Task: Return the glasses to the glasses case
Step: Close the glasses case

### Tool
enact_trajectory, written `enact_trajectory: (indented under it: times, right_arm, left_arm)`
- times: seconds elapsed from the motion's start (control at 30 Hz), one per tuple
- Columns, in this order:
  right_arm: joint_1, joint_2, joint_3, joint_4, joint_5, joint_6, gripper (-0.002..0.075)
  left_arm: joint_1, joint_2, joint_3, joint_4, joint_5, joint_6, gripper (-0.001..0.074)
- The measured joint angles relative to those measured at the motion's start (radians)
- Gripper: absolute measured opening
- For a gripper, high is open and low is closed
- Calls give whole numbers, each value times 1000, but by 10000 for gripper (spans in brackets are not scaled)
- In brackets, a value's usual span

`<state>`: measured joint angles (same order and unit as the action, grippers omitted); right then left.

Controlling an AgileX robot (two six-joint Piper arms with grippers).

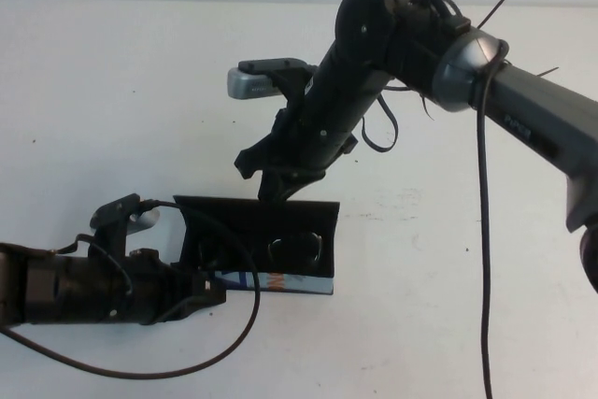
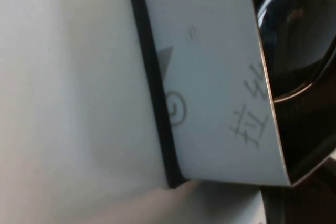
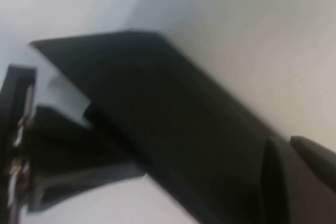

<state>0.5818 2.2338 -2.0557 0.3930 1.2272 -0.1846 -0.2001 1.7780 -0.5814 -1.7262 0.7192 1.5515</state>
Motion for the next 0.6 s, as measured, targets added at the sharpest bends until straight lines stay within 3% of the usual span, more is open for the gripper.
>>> enact_trajectory:
  times: [0.23,0.6]
  right_arm:
    - [38,-64,140,0,0,-11,-11]
    - [42,-64,200,-8,-2,-15,-11]
  left_arm:
    - [0,-19,0,16,-26,-20,-4]
    - [0,-319,150,174,-199,-196,-4]
